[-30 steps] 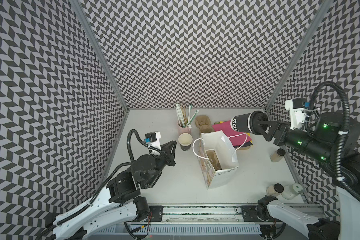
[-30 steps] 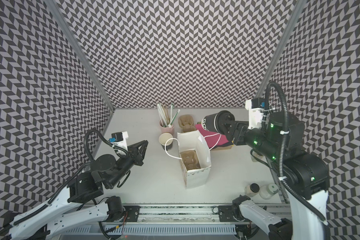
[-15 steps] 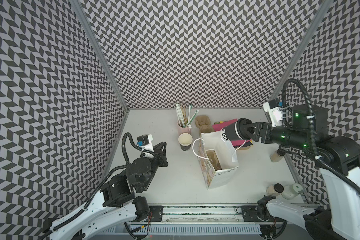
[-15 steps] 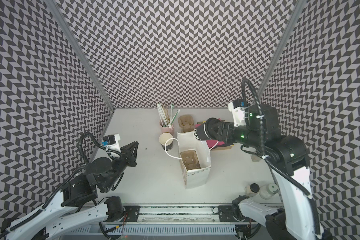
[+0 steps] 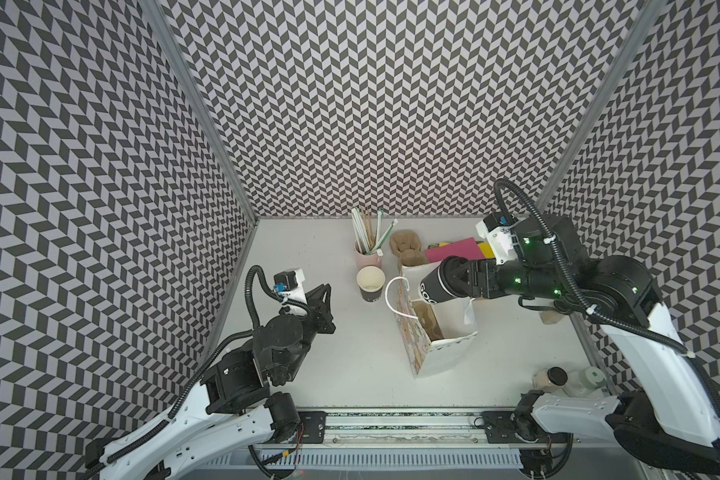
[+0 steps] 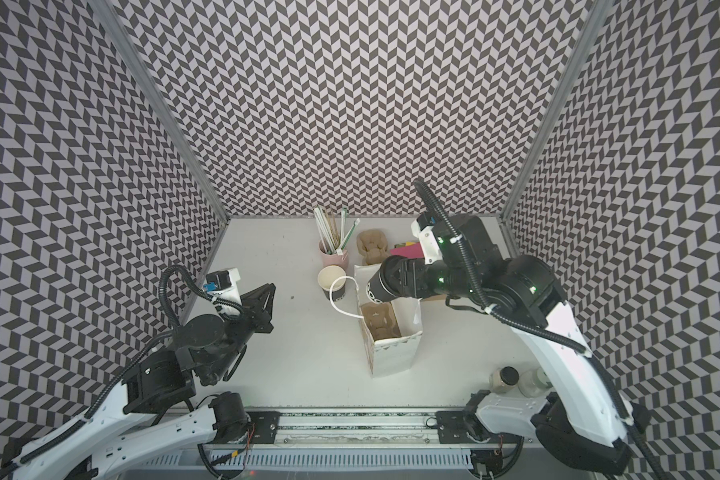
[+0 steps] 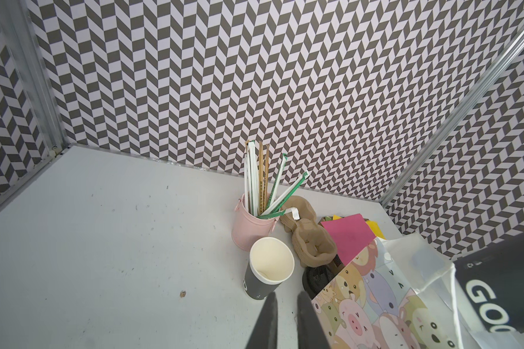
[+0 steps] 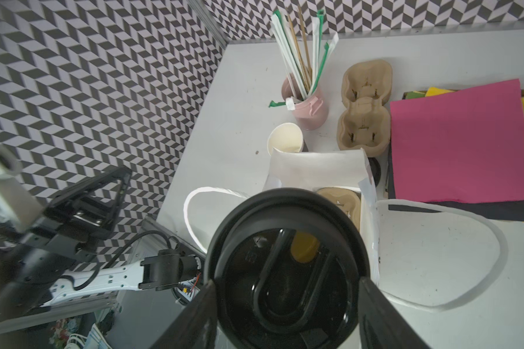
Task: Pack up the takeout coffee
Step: 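Carry the black cup over the bag with the right gripper while the left gripper rises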
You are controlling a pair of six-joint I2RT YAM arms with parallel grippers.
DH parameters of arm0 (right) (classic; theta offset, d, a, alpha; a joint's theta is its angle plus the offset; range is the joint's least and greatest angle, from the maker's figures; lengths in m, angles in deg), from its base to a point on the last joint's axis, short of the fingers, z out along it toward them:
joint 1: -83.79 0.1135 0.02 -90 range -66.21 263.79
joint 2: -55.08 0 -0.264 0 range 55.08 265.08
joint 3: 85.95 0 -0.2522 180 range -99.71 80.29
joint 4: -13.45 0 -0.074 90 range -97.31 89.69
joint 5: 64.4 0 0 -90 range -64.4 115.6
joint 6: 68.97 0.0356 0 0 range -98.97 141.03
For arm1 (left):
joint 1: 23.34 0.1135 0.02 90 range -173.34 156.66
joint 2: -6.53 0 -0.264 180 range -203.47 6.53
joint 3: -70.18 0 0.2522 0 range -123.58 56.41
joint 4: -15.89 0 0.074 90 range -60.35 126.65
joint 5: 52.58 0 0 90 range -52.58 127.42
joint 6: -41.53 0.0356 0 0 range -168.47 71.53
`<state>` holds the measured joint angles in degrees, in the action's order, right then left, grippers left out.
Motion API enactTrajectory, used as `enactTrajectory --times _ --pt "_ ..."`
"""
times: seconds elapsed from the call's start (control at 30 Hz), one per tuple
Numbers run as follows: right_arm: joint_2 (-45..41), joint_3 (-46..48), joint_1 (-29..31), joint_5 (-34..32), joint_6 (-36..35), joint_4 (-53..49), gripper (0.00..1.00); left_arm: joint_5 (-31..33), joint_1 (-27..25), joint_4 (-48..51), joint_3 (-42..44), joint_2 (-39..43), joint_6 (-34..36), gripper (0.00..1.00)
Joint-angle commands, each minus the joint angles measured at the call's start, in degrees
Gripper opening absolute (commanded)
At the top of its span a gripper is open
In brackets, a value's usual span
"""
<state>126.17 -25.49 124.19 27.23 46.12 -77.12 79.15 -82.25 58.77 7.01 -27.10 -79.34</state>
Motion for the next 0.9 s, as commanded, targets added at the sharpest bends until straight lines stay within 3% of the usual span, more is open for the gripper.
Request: enactTrajectory --times 0.0,0.37,0.87 --pt "0.13 1.49 0.77 -4.24 0.46 0.77 0.00 1.37 0.28 1.46 0.54 0.69 0.29 0.16" --pt "2.10 8.01 6.47 -7.04 1.09 0.70 0.00 1.01 0.23 1.81 0.45 0.23 0.55 0.16" --pt "2.47 14.76 7.60 -8.67 -0.44 0.52 0.00 0.73 0.29 2.29 0.45 -0.62 0.86 0.16"
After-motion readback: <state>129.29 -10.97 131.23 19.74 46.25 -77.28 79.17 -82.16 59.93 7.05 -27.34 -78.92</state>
